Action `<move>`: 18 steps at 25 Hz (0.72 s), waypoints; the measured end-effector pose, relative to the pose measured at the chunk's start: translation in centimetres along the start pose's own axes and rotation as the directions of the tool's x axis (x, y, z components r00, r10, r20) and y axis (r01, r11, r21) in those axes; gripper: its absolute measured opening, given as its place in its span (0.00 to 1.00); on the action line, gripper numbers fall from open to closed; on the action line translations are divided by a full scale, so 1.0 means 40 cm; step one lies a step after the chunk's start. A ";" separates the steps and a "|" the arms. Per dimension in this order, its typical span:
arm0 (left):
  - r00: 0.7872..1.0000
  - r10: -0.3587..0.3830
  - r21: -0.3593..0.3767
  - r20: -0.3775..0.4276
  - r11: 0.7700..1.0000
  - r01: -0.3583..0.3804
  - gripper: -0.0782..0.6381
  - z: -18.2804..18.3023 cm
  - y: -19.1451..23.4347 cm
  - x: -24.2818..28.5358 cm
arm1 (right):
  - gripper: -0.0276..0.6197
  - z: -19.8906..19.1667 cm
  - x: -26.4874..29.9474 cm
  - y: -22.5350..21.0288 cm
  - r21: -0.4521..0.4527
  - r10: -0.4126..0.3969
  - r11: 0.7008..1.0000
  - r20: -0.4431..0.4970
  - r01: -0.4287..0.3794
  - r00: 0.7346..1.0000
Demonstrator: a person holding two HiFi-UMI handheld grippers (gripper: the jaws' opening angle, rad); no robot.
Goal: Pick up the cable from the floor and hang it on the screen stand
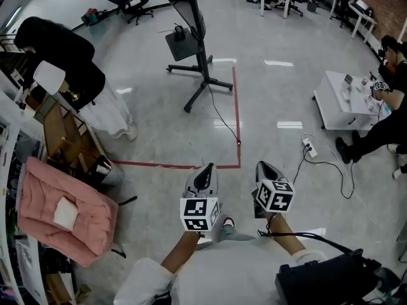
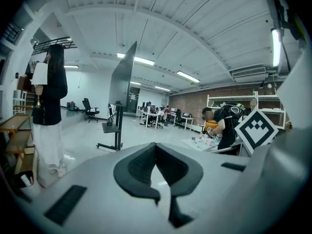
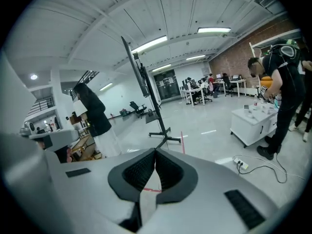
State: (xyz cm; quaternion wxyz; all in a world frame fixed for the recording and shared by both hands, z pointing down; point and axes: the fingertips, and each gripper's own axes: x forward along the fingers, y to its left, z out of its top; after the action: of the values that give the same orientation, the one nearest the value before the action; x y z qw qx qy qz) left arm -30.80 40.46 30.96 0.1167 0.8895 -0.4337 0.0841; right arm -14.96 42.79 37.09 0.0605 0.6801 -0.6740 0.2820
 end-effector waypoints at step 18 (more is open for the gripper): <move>1.000 0.018 0.017 -0.022 1.000 -0.018 0.11 0.041 0.055 0.219 | 0.07 0.098 0.179 -0.080 -0.004 0.023 1.000 -0.034 -0.023 0.999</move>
State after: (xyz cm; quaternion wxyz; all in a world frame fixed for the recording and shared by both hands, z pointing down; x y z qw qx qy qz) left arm -27.12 32.12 31.86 0.1132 0.8856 -0.4396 0.0988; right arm -11.20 34.91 38.10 0.0700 0.6672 -0.6814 0.2925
